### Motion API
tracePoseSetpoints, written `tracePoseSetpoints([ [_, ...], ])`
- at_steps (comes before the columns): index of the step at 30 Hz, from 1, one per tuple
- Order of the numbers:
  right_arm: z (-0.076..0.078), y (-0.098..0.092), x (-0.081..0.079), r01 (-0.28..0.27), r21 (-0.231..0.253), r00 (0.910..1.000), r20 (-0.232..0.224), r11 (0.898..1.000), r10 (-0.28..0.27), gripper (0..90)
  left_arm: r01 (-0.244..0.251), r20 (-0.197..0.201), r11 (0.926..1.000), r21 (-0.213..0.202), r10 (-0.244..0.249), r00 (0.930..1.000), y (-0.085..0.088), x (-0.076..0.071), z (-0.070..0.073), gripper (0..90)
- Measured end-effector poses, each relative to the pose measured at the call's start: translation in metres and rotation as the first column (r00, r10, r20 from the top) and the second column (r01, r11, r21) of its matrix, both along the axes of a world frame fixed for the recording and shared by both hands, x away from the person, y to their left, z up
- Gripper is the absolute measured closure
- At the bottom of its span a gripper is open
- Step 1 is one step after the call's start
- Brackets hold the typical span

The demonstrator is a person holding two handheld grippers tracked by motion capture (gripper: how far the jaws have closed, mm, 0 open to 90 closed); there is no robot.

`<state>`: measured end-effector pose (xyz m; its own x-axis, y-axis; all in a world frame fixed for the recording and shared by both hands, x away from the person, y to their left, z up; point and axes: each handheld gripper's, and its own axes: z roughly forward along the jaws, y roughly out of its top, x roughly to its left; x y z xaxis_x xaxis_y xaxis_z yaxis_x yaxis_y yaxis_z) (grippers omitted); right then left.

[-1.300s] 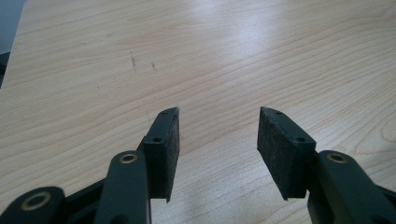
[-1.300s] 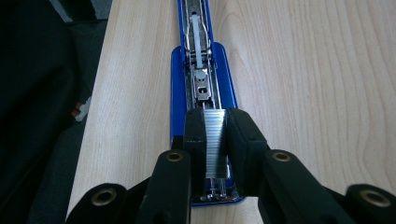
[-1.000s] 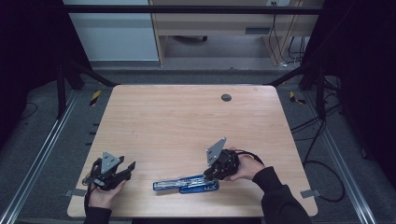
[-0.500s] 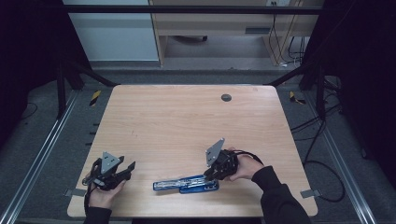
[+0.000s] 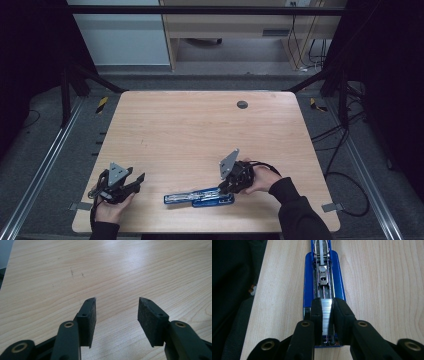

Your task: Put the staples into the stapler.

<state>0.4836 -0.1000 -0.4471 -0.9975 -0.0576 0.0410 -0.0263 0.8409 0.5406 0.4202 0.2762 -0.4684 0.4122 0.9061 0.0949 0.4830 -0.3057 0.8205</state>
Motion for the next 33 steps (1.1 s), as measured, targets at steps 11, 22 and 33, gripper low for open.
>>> tracePoseSetpoints([
  [11, -0.0006, 0.0009, -0.0001, -0.003, -0.001, 1.0, 0.009, 1.0, 0.003, 78.4, 0.0, 0.001, 1.0, 0.003, 0.0, 1.0, -0.0002, -0.0001, 0.0, 49.2],
  [22, 0.0028, -0.0022, -0.0005, -0.014, 0.026, 0.9997, 0.019, 1.0, 0.013, 78.4, 0.0, 0.0, 1.0, 0.005, 0.0, 1.0, -0.0002, 0.0, -0.0001, 49.2],
  [33, -0.0002, -0.0027, -0.0003, -0.03, 0.012, 0.9994, 0.02, 0.999, 0.03, 78.4, -0.001, -0.001, 1.0, 0.007, 0.001, 1.0, -0.0001, 0.0002, -0.0002, 49.3],
])
